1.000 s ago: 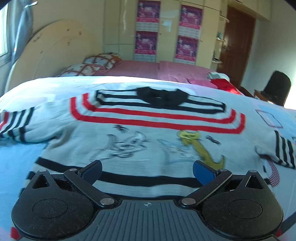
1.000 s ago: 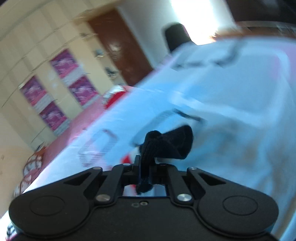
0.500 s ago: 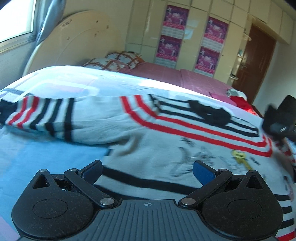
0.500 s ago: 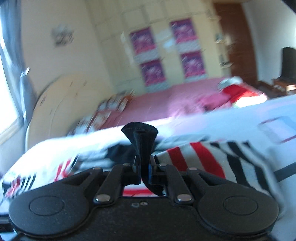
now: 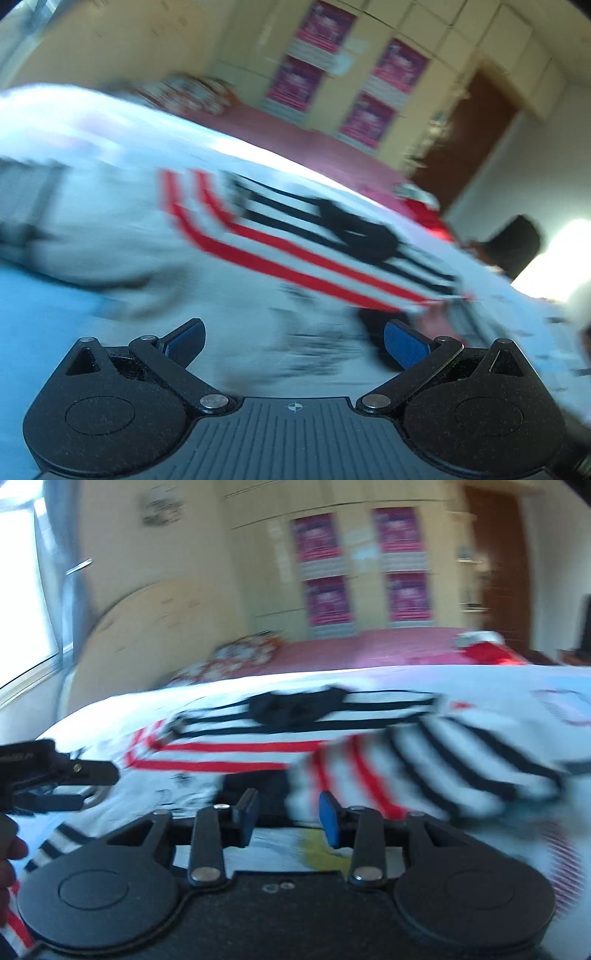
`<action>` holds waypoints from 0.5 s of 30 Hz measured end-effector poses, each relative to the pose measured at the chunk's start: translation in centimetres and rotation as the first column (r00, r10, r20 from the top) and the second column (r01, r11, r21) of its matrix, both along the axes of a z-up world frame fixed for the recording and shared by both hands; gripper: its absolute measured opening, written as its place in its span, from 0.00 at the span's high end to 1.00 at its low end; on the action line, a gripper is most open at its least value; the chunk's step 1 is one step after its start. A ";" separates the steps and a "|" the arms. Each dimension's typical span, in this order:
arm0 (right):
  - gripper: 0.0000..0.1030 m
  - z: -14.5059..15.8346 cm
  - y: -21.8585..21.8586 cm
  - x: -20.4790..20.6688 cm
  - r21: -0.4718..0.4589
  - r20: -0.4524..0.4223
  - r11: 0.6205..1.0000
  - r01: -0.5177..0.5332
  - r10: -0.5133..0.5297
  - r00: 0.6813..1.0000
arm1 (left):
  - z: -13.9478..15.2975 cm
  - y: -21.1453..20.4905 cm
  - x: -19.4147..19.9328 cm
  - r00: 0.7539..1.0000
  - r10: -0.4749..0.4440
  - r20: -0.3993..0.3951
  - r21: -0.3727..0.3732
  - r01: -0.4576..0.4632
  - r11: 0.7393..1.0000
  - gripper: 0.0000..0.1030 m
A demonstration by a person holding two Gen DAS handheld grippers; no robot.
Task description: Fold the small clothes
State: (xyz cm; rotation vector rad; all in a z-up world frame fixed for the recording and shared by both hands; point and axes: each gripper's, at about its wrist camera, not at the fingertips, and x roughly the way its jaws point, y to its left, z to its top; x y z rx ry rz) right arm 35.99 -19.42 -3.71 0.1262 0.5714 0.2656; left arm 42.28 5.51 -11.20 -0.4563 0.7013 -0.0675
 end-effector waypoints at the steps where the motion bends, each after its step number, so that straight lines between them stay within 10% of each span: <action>1: 0.67 -0.1 -0.9 -0.2 -0.003 -0.006 0.999 0.036 -0.036 0.999 | -0.5 -1.1 1.0 0.999 -0.033 -0.003 -0.028 0.033 0.999 0.10; 3: 0.67 0.3 -2.6 -1.0 0.006 -0.016 0.997 0.082 -0.082 0.997 | -1.7 -3.3 3.2 0.994 -0.093 -0.053 -0.031 0.092 0.995 0.39; 8: 0.65 0.3 -5.3 -1.3 0.019 -0.028 0.987 0.158 -0.158 0.987 | -3.6 -6.2 7.3 0.983 -0.160 -0.094 -0.087 0.152 0.985 0.42; 11: 0.65 -0.2 -6.2 -0.9 0.040 -0.038 0.978 0.205 -0.204 0.978 | -4.5 -8.6 9.4 0.965 -0.236 -0.112 -0.084 0.227 0.970 0.96; 15: 0.65 0.0 -7.1 -0.8 0.055 -0.039 0.967 0.250 -0.248 0.968 | -1.2 -8.6 9.1 0.974 -0.225 0.037 -0.030 0.226 0.974 0.96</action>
